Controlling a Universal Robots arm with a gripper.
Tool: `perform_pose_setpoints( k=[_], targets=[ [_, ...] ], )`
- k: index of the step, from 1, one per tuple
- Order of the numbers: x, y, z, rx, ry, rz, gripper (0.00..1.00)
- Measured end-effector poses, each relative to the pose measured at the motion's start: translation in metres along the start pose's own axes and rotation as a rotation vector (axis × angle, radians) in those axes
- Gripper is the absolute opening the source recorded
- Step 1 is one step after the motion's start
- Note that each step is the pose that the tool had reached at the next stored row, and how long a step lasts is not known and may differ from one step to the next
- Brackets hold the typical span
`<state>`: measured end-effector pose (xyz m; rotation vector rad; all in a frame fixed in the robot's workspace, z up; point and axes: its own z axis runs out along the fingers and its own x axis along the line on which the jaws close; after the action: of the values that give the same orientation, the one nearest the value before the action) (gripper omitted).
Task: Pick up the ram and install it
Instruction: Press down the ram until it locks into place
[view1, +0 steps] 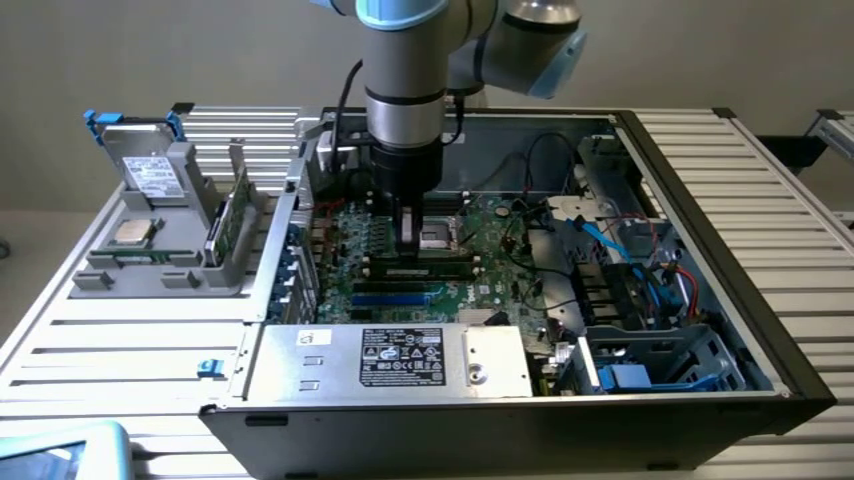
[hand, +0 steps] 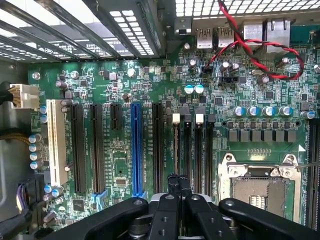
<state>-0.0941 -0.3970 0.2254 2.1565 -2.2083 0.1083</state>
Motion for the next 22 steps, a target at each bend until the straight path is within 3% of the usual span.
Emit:
perform_pose_setpoints(
  k=[3,5,8,13,17,22],
  targets=[
    [0.0,0.0,0.0024,0.0004,0.0024,0.001,0.11],
    [0.0,-0.0002,-0.0048,0.0014,0.0018,0.001,0.11],
    [0.001,-0.0031,-0.0188,0.001,0.0054,0.002,0.11],
    [0.002,-0.0159,-0.0343,0.0012,0.0128,0.001,0.11],
    [0.002,-0.0263,-0.0364,0.0014,0.0144,0.001,0.11],
    [0.002,-0.0264,-0.0364,0.0011,0.0143,0.001,0.11]
  ],
)
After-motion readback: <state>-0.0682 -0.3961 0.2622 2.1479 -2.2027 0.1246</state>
